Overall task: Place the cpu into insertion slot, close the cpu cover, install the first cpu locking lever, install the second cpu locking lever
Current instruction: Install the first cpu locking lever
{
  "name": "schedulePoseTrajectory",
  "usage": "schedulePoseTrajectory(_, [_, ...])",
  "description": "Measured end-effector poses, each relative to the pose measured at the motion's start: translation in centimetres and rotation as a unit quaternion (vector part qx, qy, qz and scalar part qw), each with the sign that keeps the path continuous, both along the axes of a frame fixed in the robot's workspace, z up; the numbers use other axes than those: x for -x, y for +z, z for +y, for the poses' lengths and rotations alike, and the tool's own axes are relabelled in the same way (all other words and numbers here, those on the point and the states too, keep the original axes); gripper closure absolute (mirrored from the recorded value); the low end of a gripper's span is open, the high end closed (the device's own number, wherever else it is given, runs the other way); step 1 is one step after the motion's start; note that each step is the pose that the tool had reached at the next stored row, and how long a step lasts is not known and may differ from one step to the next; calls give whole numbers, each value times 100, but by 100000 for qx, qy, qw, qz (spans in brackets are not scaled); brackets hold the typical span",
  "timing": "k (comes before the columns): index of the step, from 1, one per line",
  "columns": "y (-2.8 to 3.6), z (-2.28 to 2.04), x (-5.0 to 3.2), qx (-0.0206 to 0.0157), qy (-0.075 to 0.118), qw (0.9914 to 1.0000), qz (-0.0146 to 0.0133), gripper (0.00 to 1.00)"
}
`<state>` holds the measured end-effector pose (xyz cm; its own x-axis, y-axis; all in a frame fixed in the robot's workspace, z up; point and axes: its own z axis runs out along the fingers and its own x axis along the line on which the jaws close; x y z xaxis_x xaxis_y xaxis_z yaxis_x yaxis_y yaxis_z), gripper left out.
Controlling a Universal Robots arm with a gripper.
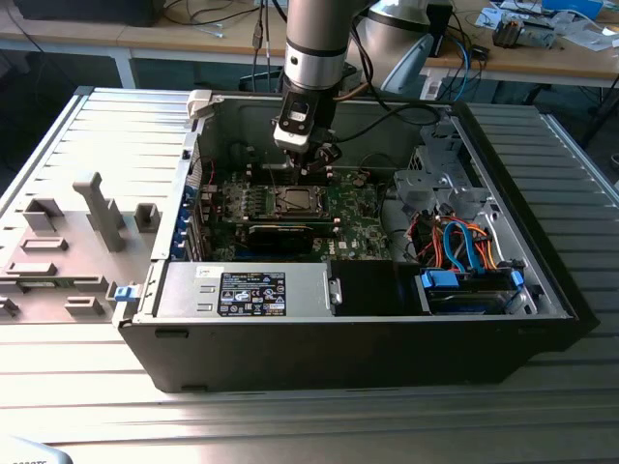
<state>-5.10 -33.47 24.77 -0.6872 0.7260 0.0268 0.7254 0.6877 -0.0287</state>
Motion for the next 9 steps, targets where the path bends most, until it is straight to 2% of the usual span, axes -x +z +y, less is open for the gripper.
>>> schedulePoseTrajectory(9, [0, 0, 0, -2, 545, 99999, -2, 89])
